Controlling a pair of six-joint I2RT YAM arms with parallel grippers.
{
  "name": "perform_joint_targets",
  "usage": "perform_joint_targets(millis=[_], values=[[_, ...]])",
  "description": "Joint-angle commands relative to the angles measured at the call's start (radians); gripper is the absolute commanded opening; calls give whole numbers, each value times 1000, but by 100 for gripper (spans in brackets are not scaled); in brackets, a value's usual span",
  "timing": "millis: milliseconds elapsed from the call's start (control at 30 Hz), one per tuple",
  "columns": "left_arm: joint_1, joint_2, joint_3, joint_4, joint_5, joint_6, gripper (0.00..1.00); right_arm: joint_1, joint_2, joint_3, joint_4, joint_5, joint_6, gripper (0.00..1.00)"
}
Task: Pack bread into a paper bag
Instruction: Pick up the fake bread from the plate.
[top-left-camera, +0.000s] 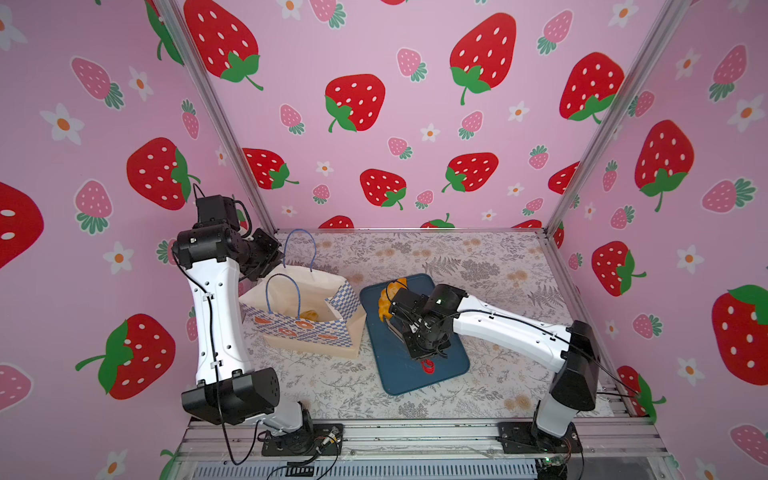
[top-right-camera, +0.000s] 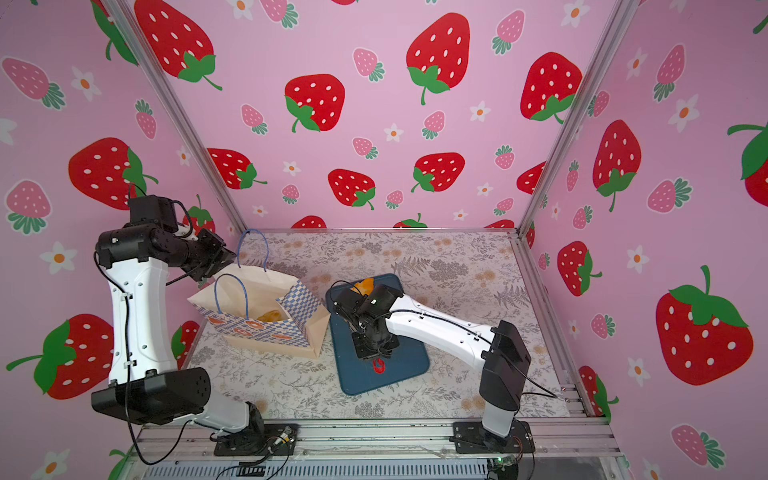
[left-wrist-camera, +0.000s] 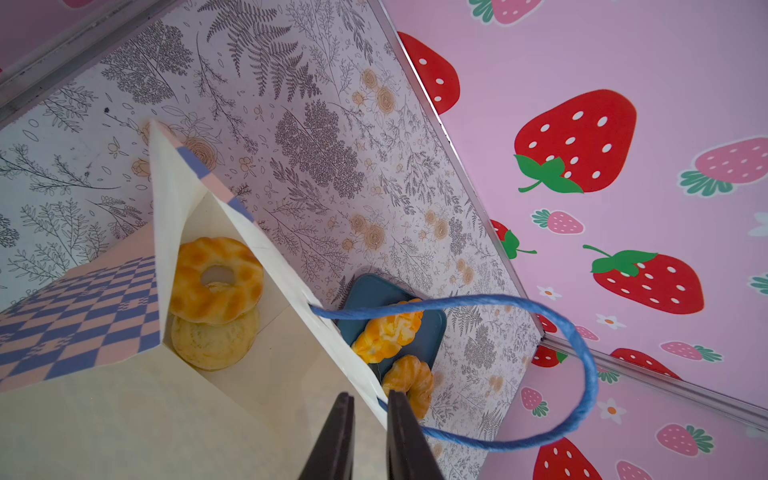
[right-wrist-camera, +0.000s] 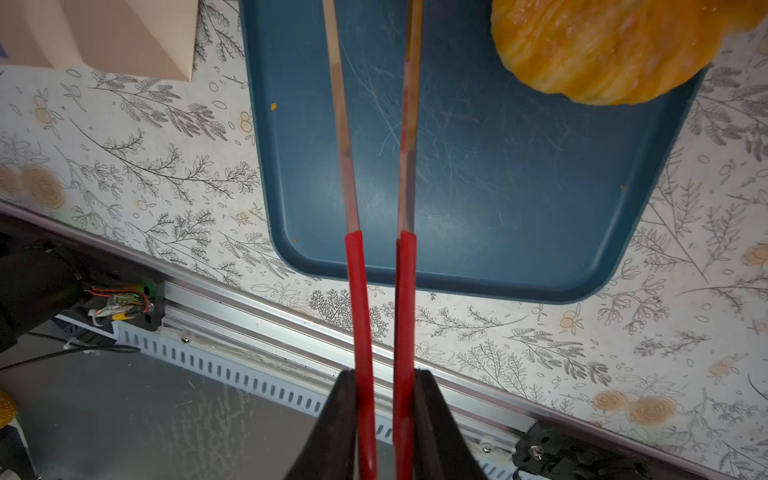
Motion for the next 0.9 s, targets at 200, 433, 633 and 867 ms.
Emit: perform_joint_targets(millis=[200, 433, 633, 867], values=[[2, 12, 32, -8, 9, 7, 21, 5, -155, -113, -113, -38, 8, 0], [2, 15, 29, -4, 12, 2, 20, 5, -202, -120, -190, -24, -4, 0], [2, 5, 29, -8, 5, 2, 20, 8, -203, -119, -136, -23, -19, 0], [3, -3, 30, -11, 1, 2, 21, 9, -226, -99, -164, -13, -30, 0]])
